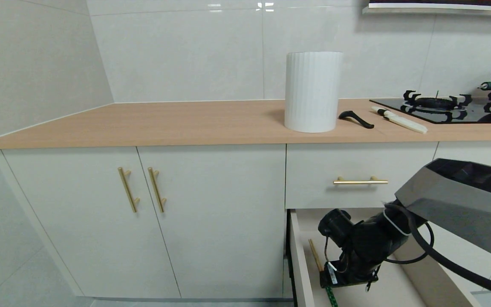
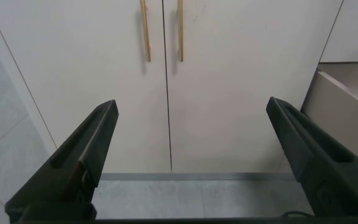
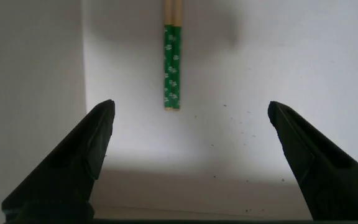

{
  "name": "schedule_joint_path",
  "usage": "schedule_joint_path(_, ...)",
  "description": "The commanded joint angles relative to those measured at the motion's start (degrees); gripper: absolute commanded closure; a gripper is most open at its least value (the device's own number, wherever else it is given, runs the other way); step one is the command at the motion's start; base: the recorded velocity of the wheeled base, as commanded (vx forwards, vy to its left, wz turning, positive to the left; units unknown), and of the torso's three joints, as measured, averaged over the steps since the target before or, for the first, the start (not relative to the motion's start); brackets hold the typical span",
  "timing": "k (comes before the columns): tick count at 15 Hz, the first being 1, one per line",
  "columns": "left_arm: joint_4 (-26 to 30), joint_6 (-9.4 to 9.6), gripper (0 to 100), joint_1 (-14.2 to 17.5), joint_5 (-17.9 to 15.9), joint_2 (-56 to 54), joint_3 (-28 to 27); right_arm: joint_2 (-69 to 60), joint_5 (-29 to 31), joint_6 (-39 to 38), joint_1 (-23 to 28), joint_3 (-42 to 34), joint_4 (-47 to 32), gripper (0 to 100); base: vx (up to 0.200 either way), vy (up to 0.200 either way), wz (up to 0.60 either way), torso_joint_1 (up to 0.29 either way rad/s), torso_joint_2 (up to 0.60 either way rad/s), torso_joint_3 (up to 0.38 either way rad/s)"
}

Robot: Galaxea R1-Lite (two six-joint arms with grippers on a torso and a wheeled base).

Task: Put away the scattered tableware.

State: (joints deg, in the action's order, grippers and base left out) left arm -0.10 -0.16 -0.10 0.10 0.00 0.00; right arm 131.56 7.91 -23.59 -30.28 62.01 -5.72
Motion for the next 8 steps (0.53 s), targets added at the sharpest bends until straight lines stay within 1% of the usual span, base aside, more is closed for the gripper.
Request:
schedule_joint_path(1, -0.1, -0.02, 0, 0.0, 0.1, 0.0, 0.0, -9.7, 1.6, -0.7, 0.9, -2.6, 0.1, 0, 0.0, 0.0, 0.0, 0.0, 0.0, 0.0)
schedule_joint_path(3, -0.1, -0.02, 0, 0.0, 0.0, 0.0, 0.0, -19.0, 1.5, -0.6, 3.7, -4.4, 0.1, 0, 0.0, 0.0, 0.0, 0.0, 0.0, 0.0)
schedule_joint_path(6, 0.0, -0.02, 0, 0.0, 0.1, 0.0, 0.0, -30.9, 1.6, 0.5, 8.6, -4.9, 0.0, 0, 0.0, 0.0, 0.0, 0.0, 0.0, 0.0)
schedule_joint_path(8, -0.1, -0.02, 0, 0.0, 0.0, 0.0, 0.0, -38.6, 1.5, 3.1, 11.5, -5.0, 0.0, 0, 0.0, 0.0, 0.0, 0.0, 0.0, 0.0)
